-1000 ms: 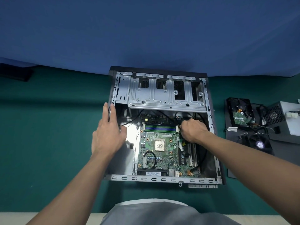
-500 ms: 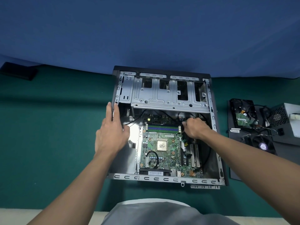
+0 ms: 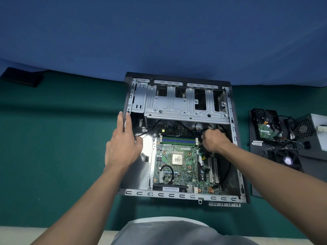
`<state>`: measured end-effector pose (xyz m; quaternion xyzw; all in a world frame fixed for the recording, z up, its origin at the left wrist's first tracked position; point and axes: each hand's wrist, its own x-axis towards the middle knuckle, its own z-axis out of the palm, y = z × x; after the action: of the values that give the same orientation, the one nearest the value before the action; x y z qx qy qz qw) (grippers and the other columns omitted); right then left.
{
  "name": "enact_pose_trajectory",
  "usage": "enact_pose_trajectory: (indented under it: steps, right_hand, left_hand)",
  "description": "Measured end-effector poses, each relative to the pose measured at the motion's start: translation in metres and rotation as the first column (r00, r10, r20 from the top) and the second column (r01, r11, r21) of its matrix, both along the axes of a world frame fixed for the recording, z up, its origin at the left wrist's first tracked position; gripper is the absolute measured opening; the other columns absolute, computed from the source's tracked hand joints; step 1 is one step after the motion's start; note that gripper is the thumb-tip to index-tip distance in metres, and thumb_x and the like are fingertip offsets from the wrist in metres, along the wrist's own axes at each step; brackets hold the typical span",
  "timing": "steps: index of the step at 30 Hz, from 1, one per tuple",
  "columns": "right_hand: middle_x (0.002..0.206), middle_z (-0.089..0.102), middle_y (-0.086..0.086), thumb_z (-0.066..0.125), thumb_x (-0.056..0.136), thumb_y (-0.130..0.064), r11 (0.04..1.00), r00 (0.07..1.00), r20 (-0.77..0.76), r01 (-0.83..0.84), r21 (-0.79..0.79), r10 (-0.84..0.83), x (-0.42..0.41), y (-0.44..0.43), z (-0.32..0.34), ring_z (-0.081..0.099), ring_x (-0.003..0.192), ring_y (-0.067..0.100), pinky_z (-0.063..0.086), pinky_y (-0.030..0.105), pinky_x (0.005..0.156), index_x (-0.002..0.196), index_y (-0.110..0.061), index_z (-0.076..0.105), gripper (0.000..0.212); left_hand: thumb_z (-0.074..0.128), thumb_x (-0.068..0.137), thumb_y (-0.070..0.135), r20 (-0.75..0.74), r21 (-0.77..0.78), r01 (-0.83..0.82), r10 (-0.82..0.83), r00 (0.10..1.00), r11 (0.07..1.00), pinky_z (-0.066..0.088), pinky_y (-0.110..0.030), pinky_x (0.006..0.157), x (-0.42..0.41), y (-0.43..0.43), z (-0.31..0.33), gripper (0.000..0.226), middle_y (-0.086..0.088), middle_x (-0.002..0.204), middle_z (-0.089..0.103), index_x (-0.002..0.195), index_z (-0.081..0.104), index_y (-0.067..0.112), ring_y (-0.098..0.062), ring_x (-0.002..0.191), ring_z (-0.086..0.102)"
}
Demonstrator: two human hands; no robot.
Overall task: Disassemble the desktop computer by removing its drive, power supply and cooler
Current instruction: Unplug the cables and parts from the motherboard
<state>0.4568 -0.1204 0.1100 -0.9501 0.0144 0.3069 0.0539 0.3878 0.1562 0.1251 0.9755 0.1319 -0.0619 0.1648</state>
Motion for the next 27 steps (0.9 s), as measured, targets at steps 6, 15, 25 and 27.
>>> enact_pose_trajectory:
  steps: [6,15,25,27]
  right_hand:
    - [0.095,0.059,0.006,0.057,0.088,-0.004,0.992,0.997,-0.019,0.072,0.107,-0.071,0.0022,0.0007,0.0022,0.056,0.084,0.025,0.044,0.032,0.071,0.085,-0.014,0.055,0.010]
    - [0.092,0.058,0.011,0.051,0.094,-0.016,0.996,0.995,0.037,0.089,0.018,-0.090,-0.0012,-0.0006,0.0030,0.053,0.080,0.029,0.045,0.034,0.072,0.087,-0.008,0.055,0.012]
    - [0.096,0.062,0.016,0.043,0.099,-0.025,0.995,0.995,0.025,0.098,0.007,-0.098,-0.0038,-0.0003,0.0013,0.058,0.080,0.031,0.048,0.037,0.076,0.083,-0.008,0.053,0.026]
    - [0.101,0.063,0.016,0.050,0.093,-0.014,0.993,0.993,0.028,0.118,0.032,-0.119,-0.0029,-0.0003,0.0020,0.058,0.085,0.032,0.051,0.038,0.080,0.089,-0.007,0.058,0.011]
  left_hand:
    - [0.048,0.092,0.033,0.003,0.005,-0.002,0.002,1.000,1.000,0.045,-0.045,0.078,-0.0003,-0.0001,-0.0005,0.076,0.005,0.164,-0.005,0.155,0.007,0.019,-0.034,0.117,0.052]
    - [0.048,0.093,0.033,0.006,0.013,0.004,-0.004,1.000,1.000,0.046,-0.044,0.077,0.0001,-0.0004,-0.0003,0.076,0.004,0.164,-0.005,0.155,0.007,0.018,-0.033,0.119,0.051]
    - [0.048,0.093,0.034,0.009,0.014,0.009,-0.009,1.000,1.000,0.047,-0.043,0.077,-0.0002,0.0004,-0.0005,0.076,0.004,0.164,-0.006,0.155,0.006,0.018,-0.032,0.116,0.053]
    - [0.048,0.093,0.033,0.008,0.014,0.005,-0.005,1.000,1.000,0.046,-0.043,0.076,-0.0005,0.0004,-0.0002,0.076,0.004,0.164,-0.006,0.155,0.007,0.018,-0.033,0.116,0.053]
